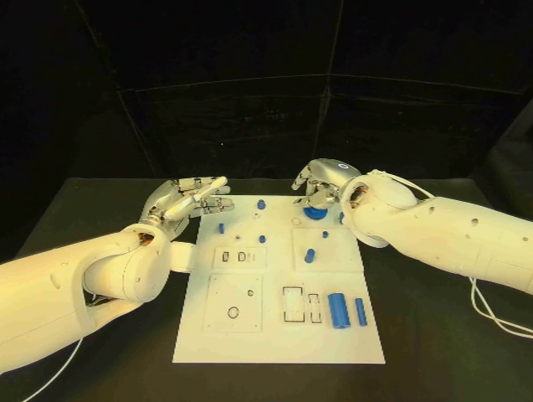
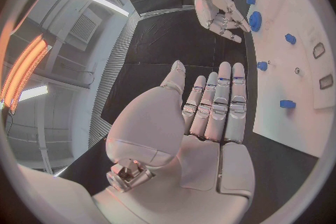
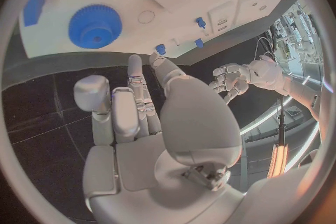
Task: Assemble the parts on the task board
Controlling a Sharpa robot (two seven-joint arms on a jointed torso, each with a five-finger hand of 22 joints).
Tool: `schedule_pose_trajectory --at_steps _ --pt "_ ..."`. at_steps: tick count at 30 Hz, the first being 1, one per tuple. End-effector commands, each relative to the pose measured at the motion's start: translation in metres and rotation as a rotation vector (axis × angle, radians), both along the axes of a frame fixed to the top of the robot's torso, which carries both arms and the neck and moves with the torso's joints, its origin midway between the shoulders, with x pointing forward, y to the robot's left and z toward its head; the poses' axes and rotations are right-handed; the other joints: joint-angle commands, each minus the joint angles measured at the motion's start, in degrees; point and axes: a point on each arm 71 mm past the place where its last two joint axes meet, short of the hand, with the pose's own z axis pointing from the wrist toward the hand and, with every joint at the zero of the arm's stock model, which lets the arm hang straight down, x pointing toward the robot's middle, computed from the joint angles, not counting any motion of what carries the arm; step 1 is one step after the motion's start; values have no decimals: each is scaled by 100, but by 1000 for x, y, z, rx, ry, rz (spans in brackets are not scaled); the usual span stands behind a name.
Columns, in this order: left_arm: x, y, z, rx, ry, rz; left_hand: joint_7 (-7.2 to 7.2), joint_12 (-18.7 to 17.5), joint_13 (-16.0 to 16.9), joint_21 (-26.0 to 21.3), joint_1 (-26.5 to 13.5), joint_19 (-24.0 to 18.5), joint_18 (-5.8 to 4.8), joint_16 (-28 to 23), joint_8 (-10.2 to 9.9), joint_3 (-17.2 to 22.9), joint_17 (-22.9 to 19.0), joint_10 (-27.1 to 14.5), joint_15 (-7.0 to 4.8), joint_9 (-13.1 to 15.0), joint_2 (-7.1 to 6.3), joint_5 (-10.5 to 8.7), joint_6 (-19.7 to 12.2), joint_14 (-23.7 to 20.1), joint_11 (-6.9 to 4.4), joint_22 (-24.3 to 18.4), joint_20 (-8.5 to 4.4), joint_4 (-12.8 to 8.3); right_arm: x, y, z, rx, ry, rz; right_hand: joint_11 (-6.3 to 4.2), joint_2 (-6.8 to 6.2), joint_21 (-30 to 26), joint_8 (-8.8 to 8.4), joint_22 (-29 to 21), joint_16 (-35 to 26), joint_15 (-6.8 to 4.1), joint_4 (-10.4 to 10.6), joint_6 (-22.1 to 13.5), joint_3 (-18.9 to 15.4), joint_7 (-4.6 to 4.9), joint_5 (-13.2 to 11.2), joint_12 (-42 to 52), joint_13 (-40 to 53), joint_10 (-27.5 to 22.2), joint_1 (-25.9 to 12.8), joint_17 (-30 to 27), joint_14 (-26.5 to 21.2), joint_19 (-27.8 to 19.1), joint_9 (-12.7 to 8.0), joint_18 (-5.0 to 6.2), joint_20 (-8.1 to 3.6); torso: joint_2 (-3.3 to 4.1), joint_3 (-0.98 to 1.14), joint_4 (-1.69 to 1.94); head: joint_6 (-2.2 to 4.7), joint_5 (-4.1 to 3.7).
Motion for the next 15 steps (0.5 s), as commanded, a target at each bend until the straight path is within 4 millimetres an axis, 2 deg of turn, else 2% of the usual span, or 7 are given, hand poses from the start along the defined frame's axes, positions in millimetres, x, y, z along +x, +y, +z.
schedule_pose_trajectory --at_steps 1,2,4,5,6,8,15 --pt "0 -1 2 -9 -15 -22 51 -22 -6 -23 17 30 67 -33 -33 2 9 -33 24 -5 21 29 -35 -16 -7 -7 8 -37 -2 -16 -2 59 108 -68 -26 -55 256 65 391 557 -63 273 -96 -380 23 135 2655 2781 -116 -18 801 360 161 -19 -126 9 -13 21 -58 25 -14" --pt "0 -1 2 -9 -15 -23 51 -22 -6 -23 17 30 67 -33 -33 2 9 -33 24 -5 21 29 -35 -16 -7 -7 8 -37 -2 -21 -4 51 129 -79 -2 24 329 94 512 703 29 446 -210 -532 75 205 3439 3591 -142 -16 1028 378 185 -25 -125 35 -11 16 -51 38 -30" --pt "0 -1 3 -10 -15 -26 47 -18 -4 -28 11 31 68 -35 -30 4 11 -25 24 -3 26 29 -27 -16 -10 -7 9 -37 -3 -29 -6 32 162 -96 87 28 407 143 637 818 95 623 -380 -731 85 302 4053 4286 -209 27 1214 392 210 -29 -136 67 -8 11 -50 47 -50" --pt "0 -1 3 -10 -15 -26 47 -18 -4 -28 11 31 68 -35 -30 4 11 -25 24 -3 26 29 -27 -16 -10 -7 9 -37 -3 -30 -6 27 168 -99 99 33 423 162 661 834 108 671 -427 -782 97 324 4167 4416 -219 49 1238 393 214 -28 -140 79 -8 13 -54 49 -55" --pt "0 -1 3 -11 -15 -28 47 -18 -4 -28 11 31 68 -35 -30 4 11 -25 24 -3 26 29 -27 -16 -10 -7 9 -37 -2 -35 -8 8 187 -111 122 4 460 201 727 865 97 732 -465 -865 114 295 4393 4673 -149 67 1289 400 232 -23 -148 93 -7 7 -38 51 -96" --pt "0 -2 3 -12 -16 -30 47 -18 -4 -28 11 31 68 -35 -30 4 11 -25 24 -3 26 29 -27 -16 -10 -7 9 -37 -2 -38 -9 -6 199 -119 139 -26 498 260 786 894 114 816 -526 -973 133 285 4582 4890 -113 129 1334 405 248 -18 -153 106 -5 12 -43 47 -105" --pt "2 -3 2 -13 -15 -31 43 -16 -2 -32 8 32 68 -37 -28 6 13 -19 23 -2 29 29 -22 -16 -12 -7 9 -38 2 -42 -13 -64 223 -136 179 67 594 363 948 993 146 949 -687 -1057 156 303 4901 5269 -1 345 1504 433 291 -22 -181 140 0 8 -25 40 -158"
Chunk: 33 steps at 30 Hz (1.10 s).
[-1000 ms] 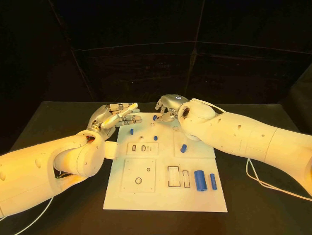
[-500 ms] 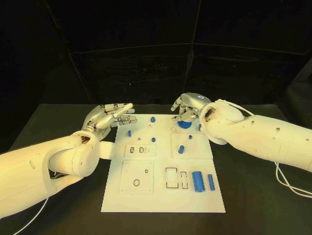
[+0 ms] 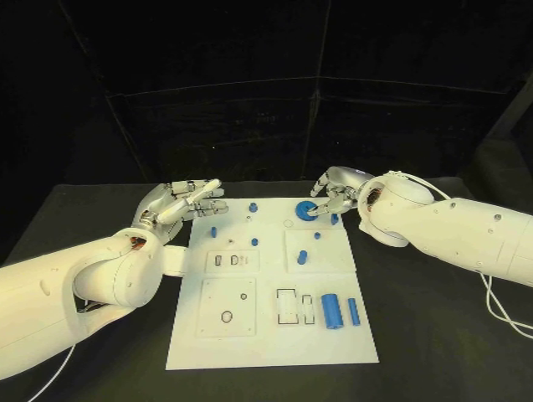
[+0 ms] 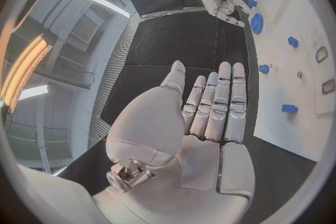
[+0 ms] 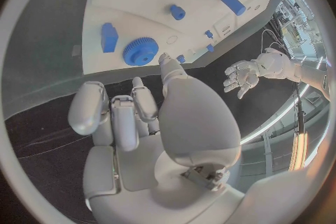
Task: Assemble the parts on the task board
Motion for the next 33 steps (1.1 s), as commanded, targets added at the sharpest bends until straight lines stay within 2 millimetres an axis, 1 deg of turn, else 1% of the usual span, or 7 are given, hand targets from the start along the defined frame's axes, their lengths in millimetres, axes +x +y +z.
schedule_pose_trajectory --at_steps 1,2,4,8,18,29,33 --pt "0 -2 2 -7 -14 -19 43 -16 -3 -32 8 32 68 -38 -28 6 7 -19 23 -2 29 29 -22 -15 -12 -8 9 -38 2 0 -4 -47 58 -14 -11 40 41 60 52 47 33 38 -58 -17 13 41 123 145 84 99 636 424 45 -1 -93 28 5 -6 20 -2 -24" --pt "1 -2 2 -7 -14 -19 43 -16 -3 -32 8 32 68 -38 -28 6 7 -19 23 -2 29 29 -22 -15 -12 -8 9 -38 3 0 -4 -48 59 -14 -11 54 46 73 59 51 35 42 -62 -18 13 71 136 160 86 115 641 425 47 1 -94 29 5 -3 22 -1 -24" --pt "1 -3 2 -7 -14 -19 43 -16 -3 -32 8 32 68 -38 -28 6 7 -19 23 -2 29 29 -22 -15 -12 -8 9 -38 4 1 -5 -50 61 -15 -10 103 65 129 86 65 35 55 -64 -23 10 247 187 226 100 162 663 427 52 7 -97 33 2 -10 29 -10 -17" --pt "1 -3 1 -7 -14 -18 41 -16 -2 -34 7 32 68 -39 -29 8 7 -17 23 -2 30 29 -20 -16 -13 -8 9 -40 7 3 -6 -52 64 -15 -13 128 88 160 126 82 36 52 -66 -22 9 314 237 288 126 196 694 432 64 10 -103 34 1 -16 41 -17 -19" --pt "2 -3 1 -6 -14 -17 40 -17 -2 -37 7 32 68 -41 -30 8 8 -18 23 -2 30 29 -21 -17 -13 -8 10 -42 10 11 -9 -61 77 -8 -18 185 131 221 204 118 34 34 -49 -12 3 317 344 414 190 256 757 445 90 16 -116 34 3 -13 16 -38 12" --pt "2 -3 1 -6 -12 -18 39 -18 -2 -40 7 33 69 -43 -31 9 9 -19 23 -2 30 29 -22 -18 -14 -8 10 -45 12 14 -9 -107 59 0 -22 227 163 262 262 139 32 16 -31 0 -2 315 385 464 214 296 794 452 108 20 -126 33 3 -11 17 -69 30" --pt "2 -3 1 -6 -12 -18 38 -18 -2 -41 7 33 69 -45 -32 10 9 -20 23 -2 30 29 -23 -19 -14 -8 10 -46 13 16 -9 -127 47 3 -37 308 187 350 300 149 22 -23 62 45 -20 302 434 527 244 370 810 454 119 38 -131 28 2 -10 21 -78 28"
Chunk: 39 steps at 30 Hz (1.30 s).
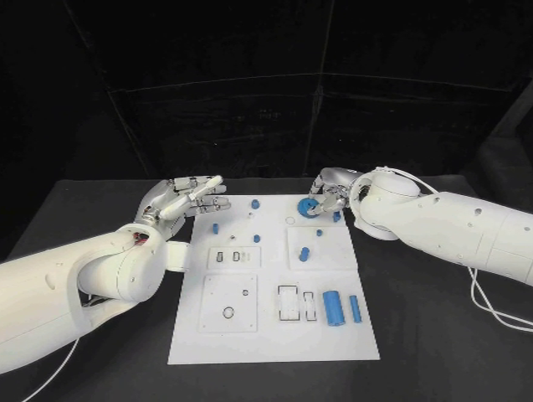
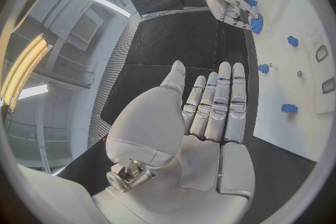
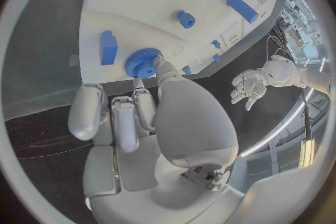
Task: Assemble the parts on the task board
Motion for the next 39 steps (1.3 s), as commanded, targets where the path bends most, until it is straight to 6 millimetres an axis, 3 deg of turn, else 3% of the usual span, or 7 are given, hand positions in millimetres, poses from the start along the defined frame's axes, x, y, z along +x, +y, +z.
schedule_pose_trajectory --at_steps 1,8,17,24,39 --pt "0 -2 2 -5 -12 -15 38 -19 -3 -36 7 33 69 -22 -32 -6 5 -20 23 -2 30 29 -23 -19 -14 -9 10 -30 1 1 0 -52 -16 11 -1 39 24 73 22 36 20 -31 94 56 -32 -33 28 122 41 103 816 455 37 20 -42 -17 2 3 4 -9 -5" --pt "1 -1 2 -4 -12 -13 38 -24 -4 -43 10 33 69 -29 -38 -4 6 -27 24 -4 27 29 -30 -24 -13 -10 11 -40 1 5 3 -101 -76 30 -49 175 88 277 135 50 -17 -155 387 268 -85 -408 51 180 59 249 840 456 66 50 -60 -46 2 -1 2 -15 -5" --pt "1 -2 2 -7 -12 -20 39 -29 -5 -49 10 33 69 -34 -43 -2 7 -35 25 -5 25 29 -37 -28 -11 -10 12 -46 -1 14 10 -93 -167 55 -129 268 133 415 222 61 -84 -196 670 479 -178 -483 106 259 124 264 862 460 92 63 -74 -100 -1 -1 2 -25 -10" --pt "1 -4 2 -8 -10 -24 41 -34 -6 -54 9 33 69 -38 -48 -1 8 -42 26 -6 25 29 -43 -31 -9 -10 13 -50 -5 24 18 -53 -249 73 -158 284 154 430 259 60 -110 -171 737 595 -207 -410 82 248 125 190 861 460 105 46 -81 -129 1 1 12 33 -40" --pt "1 -5 2 -10 -18 -22 42 -37 -7 -58 9 33 69 -40 -51 2 9 -45 27 -6 28 29 -46 -31 -9 -10 13 -53 -25 85 26 -1 -283 197 -159 272 163 382 273 51 -115 -177 703 713 -202 -415 52 235 115 158 846 457 108 8 -84 -140 1 -4 27 13 17"
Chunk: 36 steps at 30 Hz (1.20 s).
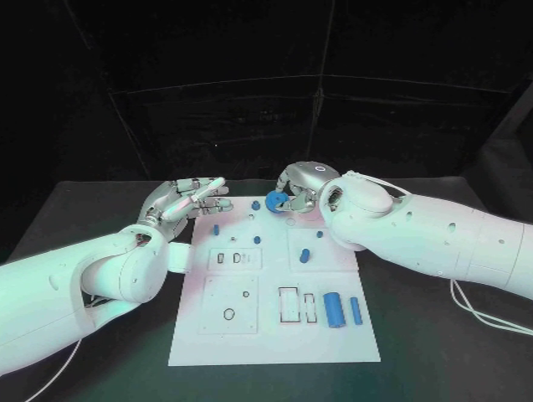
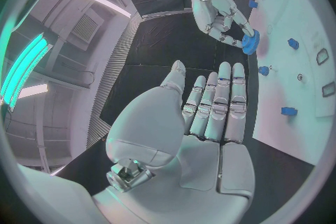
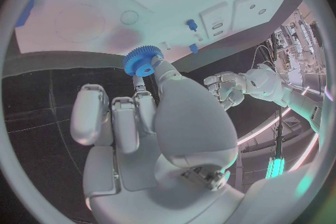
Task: Assemble the parts on the task board
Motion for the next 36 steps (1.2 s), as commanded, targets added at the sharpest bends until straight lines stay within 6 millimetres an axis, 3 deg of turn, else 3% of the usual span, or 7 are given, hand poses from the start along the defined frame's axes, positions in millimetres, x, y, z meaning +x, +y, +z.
schedule_pose_trajectory --at_steps 1,13,20,22,28,36 --pt "0 -2 2 -5 -19 -10 42 -37 -7 -38 9 34 69 -19 -28 2 7 -45 27 -6 28 29 -46 -32 -9 -7 13 -21 0 11 3 -2 -33 14 -45 20 28 -1 10 24 -31 -10 100 41 -100 -18 -37 229 1 -15 848 457 7 3 -87 -38 1 -7 7 -19 21" --pt "3 -2 1 -4 -19 -6 42 -37 -7 -38 9 34 69 -19 -28 2 7 -45 27 -6 28 29 -46 -32 -9 -7 13 -21 3 44 -5 -36 11 49 -35 0 30 -31 15 21 -26 -19 72 87 -87 -45 -52 221 -6 -33 843 456 8 -17 -88 -36 1 -3 -14 -66 119" --pt "2 -7 2 -8 -19 -16 43 -37 -6 -42 5 35 69 -21 -28 4 8 -44 27 -5 31 29 -44 -31 -9 -6 13 -23 4 52 -11 -72 45 58 -22 -23 30 -62 13 11 -16 -18 45 120 -72 -72 -80 200 -22 -68 824 452 6 -34 -88 -30 1 -8 -9 -86 122" --pt "2 -8 2 -8 -19 -17 43 -37 -6 -42 5 35 69 -21 -28 4 8 -44 27 -5 31 29 -44 -31 -9 -6 13 -23 4 54 -13 -77 50 61 -20 -26 29 -65 13 10 -15 -18 42 123 -70 -74 -85 196 -25 -72 822 451 5 -36 -88 -29 1 0 -26 -90 152" --pt "3 -7 1 -7 -19 -14 44 -37 -6 -44 0 35 69 -23 -28 4 9 -44 27 -5 33 29 -44 -32 -8 -6 14 -21 4 57 -15 -84 59 66 -8 -48 31 -100 19 6 -5 -19 10 154 -55 -91 -100 187 -34 -103 817 450 5 -52 -90 -21 1 10 -19 -111 169" --pt "3 -9 1 -10 -20 -20 44 -37 -6 -44 0 35 69 -23 -28 4 9 -44 27 -5 33 29 -44 -32 -8 -6 14 -21 6 59 -18 -96 72 50 57 -152 33 -291 23 8 50 24 -186 173 15 -393 -159 150 -55 -302 825 452 0 -87 -91 29 2 2 -12 -119 181"
